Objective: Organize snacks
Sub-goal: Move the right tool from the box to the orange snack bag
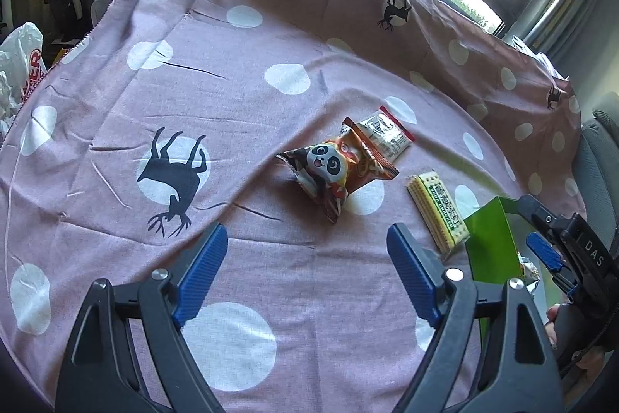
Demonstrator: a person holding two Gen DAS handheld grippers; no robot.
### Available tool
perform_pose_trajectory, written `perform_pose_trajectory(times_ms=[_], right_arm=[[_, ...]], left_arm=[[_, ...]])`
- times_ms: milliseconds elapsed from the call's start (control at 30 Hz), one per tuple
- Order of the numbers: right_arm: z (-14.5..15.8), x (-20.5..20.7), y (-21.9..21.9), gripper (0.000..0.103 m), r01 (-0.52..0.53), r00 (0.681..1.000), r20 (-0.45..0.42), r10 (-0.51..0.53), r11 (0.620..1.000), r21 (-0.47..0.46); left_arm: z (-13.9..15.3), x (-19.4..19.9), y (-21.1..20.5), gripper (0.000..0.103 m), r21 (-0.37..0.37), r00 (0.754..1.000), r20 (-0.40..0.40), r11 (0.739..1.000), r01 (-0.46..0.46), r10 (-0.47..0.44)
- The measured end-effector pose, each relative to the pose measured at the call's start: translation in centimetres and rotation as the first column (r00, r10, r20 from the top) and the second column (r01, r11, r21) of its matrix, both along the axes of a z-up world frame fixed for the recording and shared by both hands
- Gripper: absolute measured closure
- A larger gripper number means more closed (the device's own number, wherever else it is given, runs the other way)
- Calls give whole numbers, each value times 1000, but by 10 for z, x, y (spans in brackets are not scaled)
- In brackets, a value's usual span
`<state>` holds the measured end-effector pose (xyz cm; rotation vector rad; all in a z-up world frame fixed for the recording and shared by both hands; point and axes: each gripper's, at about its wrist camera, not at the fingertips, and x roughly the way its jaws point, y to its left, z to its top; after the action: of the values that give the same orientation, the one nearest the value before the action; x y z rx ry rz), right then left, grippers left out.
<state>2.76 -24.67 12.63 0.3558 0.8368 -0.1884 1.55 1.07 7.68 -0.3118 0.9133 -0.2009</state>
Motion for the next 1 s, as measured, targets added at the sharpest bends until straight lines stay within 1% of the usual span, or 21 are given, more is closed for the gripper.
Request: perform_pose_trajectory(times_ms=[267,567,1000], right_arm=[[0,1,3,16,-11,1000,-5,11,1000,7],[-1,3,10,16,-21,1000,-16,21,1000,-7],[-2,3,11,16,-27,999,-16,27,1000,0]], left_arm=[[-4,2,0,18,19,1000,-14,1000,-12,12],[-7,3,-4,18,38,1000,-26,999,0,1],[-8,3,-3,18,41,1000,-23,999,1,0]])
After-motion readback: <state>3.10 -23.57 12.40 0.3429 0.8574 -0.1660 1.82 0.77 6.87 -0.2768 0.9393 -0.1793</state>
